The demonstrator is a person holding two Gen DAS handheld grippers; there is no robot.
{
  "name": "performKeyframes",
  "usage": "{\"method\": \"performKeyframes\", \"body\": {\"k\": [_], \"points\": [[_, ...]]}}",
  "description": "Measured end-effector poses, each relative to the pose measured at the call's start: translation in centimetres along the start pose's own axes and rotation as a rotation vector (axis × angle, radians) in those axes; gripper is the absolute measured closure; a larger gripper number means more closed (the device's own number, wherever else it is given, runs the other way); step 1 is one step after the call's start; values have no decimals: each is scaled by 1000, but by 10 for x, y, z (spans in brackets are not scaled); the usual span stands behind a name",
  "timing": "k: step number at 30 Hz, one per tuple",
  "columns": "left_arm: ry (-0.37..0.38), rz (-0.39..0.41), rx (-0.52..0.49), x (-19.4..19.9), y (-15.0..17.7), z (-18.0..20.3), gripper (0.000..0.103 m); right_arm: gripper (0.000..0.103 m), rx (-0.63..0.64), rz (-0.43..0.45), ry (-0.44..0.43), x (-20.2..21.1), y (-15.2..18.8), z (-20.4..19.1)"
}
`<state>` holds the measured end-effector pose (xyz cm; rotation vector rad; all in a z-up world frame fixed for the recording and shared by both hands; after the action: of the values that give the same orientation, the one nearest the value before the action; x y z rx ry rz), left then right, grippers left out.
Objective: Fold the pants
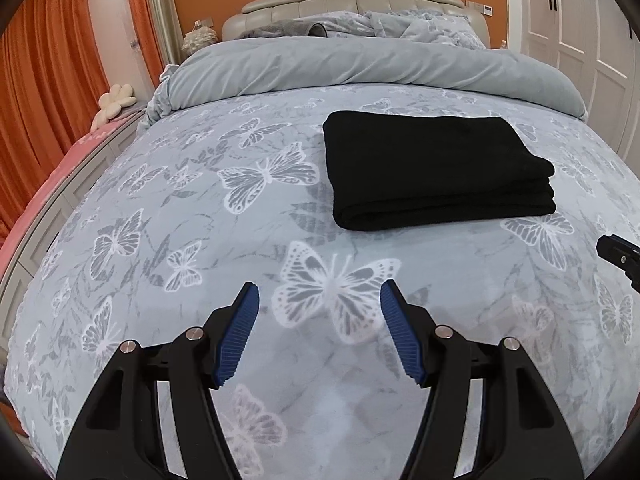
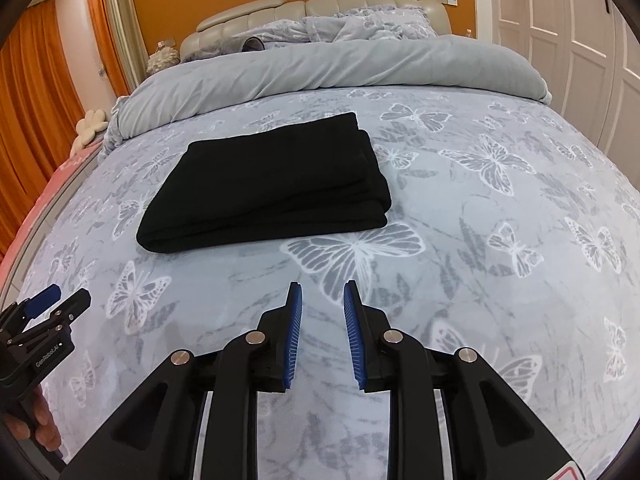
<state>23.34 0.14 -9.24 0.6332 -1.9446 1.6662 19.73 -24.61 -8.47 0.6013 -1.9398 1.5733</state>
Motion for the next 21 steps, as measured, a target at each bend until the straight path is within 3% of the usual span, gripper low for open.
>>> {"method": "performKeyframes", "body": {"k": [5,7,8,10,14,15,18,20,21], "points": [[-2,-10,1,-1,4,2,40,75,8,-8,9,-2,-1,2],[-2,-10,1,-3,6,2,34,72,0,-26,11,-8,-1,8],[4,-7,6,-5,6,2,33,68,-6,-33,2,-12,-2,10],[74,-15,61,-12,1,1,33,46,-11,-53,-37,-24,-8,17],[244,-86,282,-48,-25,-10,25,43,-81,-30,-71,-48,-36,40],[250,-96,306,-60,-30,-10,25,42,-112,-26,-86,-57,-43,44],[238,-129,303,-104,-42,4,26,42,-167,-66,-139,-101,-62,47],[269,-161,288,-132,-44,22,38,42,-174,-100,-157,-125,-62,43],[277,-176,281,-140,-42,28,43,51,-169,-116,-174,-136,-60,38]]}}
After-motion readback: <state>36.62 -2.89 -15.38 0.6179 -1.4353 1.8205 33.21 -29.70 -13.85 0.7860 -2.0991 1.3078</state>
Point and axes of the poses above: each gripper's, at about its wrist camera, not at the fingertips, and x roughly against the way its jaws point, z to its right, y to its underside, the point moved 10 cm from there along -x, roughly the way its jaws point, and after that the axes turned 6 degrees about z, right-handed, at the moved point
